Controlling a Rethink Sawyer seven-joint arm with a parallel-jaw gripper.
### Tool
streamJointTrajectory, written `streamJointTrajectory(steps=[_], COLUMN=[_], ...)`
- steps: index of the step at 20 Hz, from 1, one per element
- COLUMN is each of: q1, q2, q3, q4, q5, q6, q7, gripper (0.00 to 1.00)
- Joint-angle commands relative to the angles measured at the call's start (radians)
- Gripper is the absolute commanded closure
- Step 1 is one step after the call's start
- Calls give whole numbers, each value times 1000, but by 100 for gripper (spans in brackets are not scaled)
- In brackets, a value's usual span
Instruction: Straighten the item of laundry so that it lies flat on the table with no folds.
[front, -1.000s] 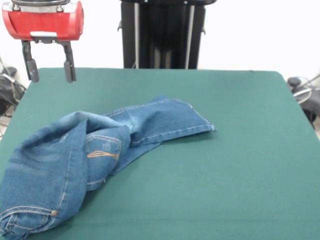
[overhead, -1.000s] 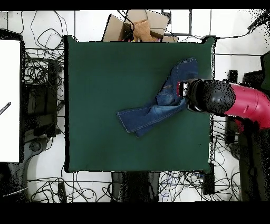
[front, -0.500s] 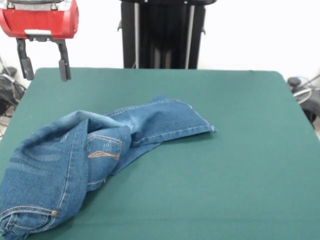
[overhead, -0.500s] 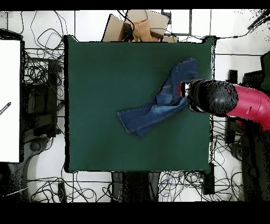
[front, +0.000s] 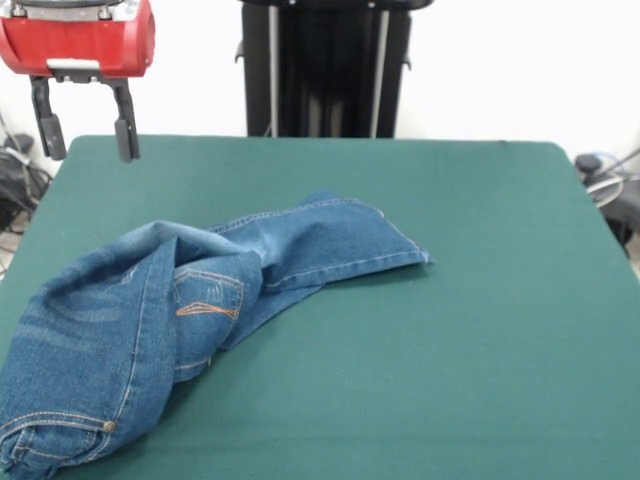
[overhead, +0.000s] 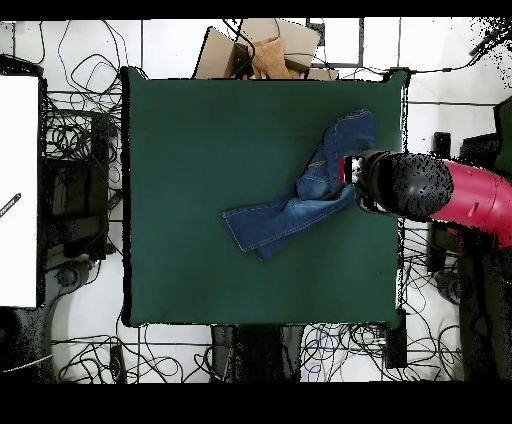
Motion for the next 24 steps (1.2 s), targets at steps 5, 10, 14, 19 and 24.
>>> streamJointTrajectory(steps=[5,10,14,19,24], q1=[20,40,61,83,101], q2=[25,33,40,51,66], q3=[20,5,-9,-32,-52], q4=[57,90,111,139,153], q5=[-22,-39,-52,-68,-76], q6=[35,-14,-53,-103,-148], q7=[-66,-26,13,55,81], gripper=[0,0,0,0,0])
